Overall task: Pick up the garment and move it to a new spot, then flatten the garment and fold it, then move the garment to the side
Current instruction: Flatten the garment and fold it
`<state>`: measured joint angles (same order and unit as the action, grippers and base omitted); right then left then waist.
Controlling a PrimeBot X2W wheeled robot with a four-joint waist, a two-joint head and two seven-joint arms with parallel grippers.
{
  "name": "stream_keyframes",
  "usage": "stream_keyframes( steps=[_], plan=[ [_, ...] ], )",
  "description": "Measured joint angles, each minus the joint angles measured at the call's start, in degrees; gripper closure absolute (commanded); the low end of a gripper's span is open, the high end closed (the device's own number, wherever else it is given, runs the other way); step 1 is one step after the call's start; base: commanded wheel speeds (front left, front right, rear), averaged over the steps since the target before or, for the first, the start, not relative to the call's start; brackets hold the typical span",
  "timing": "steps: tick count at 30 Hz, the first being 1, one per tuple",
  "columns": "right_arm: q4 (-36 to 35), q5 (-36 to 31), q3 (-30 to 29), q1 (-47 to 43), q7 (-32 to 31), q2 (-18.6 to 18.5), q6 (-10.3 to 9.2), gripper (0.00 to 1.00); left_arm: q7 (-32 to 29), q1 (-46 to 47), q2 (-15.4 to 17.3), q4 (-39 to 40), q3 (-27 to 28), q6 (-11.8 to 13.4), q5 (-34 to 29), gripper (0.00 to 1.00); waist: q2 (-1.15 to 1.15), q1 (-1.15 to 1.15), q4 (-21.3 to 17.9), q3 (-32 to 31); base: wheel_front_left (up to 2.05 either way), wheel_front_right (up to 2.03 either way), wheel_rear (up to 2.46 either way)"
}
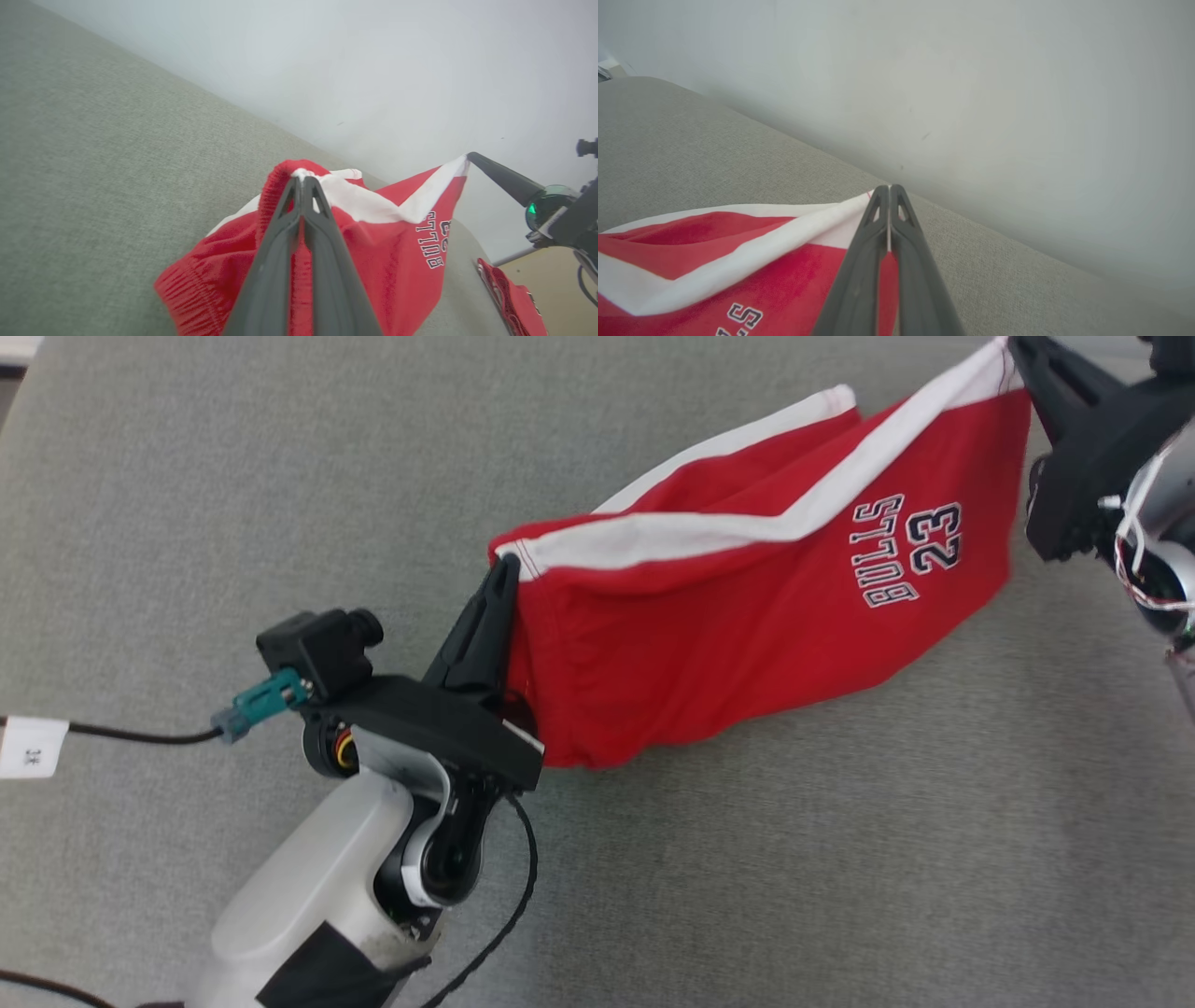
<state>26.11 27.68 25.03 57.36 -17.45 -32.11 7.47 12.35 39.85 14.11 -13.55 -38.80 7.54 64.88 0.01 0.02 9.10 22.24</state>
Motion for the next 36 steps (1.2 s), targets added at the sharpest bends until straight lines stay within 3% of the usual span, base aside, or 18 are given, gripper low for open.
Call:
stream_keyframes(
  steps=[14, 17, 18, 19, 23, 26, 31, 36],
  plan=[
    [15.8, -2.2, 5.8, 12.2, 6.7, 3.4, 0.00, 1.00, 1.4, 6.0, -4.4, -9.6, 2.2, 3.0, -1.7, 1.00, 0.00, -0.01, 5.1, 5.8, 0.00, 0.00, 0.00],
    [19.1, -1.6, 6.0, 13.3, 7.5, 4.9, 0.00, 1.00, 1.6, 6.9, -5.3, -11.2, 1.8, 2.0, -1.8, 1.00, 0.00, -0.01, 5.7, 6.5, 0.00, 0.00, 0.00],
    [19.9, -1.2, 6.1, 13.5, 7.5, 5.4, 0.00, 0.45, 1.6, 7.3, -5.5, -11.7, 1.5, 1.7, -2.0, 0.67, 0.00, -0.01, 5.8, 6.7, 0.00, 0.00, 0.00],
    [20.8, -0.6, 6.6, 13.7, 7.4, 5.8, 0.00, 0.00, 1.6, 7.6, -5.7, -12.1, 1.4, 1.0, -2.2, 0.00, 0.00, -0.01, 5.9, 6.8, 0.00, 0.00, 0.00],
    [22.5, 1.3, 8.7, 14.1, 7.3, 6.0, 0.00, 0.00, 2.0, 8.0, -5.7, -13.1, 0.9, -0.7, -3.9, 0.00, 0.00, -0.01, 6.1, 6.2, 0.00, 0.00, 0.00],
    [22.9, 3.2, 9.9, 14.1, 5.5, 5.5, 0.00, 0.00, 2.5, 7.1, -3.6, -11.9, 1.9, -0.9, -6.9, 0.00, -0.01, -0.02, 5.9, 4.9, 0.00, 0.00, 0.00],
    [23.9, 7.8, 10.5, 13.4, -1.9, 4.4, 0.00, 0.00, 2.7, 0.8, 0.0, -4.7, 6.6, -0.2, -16.1, 0.00, -0.01, -0.02, 5.2, 2.2, 0.00, 0.00, 0.00],
    [27.6, 11.8, 8.5, 10.5, -9.8, 3.5, 0.00, 0.00, 2.7, -9.7, 2.2, 3.6, 11.1, -2.0, -24.6, 0.00, -0.01, -0.03, 4.7, -0.6, 0.00, 0.00, 0.00]
  ],
)
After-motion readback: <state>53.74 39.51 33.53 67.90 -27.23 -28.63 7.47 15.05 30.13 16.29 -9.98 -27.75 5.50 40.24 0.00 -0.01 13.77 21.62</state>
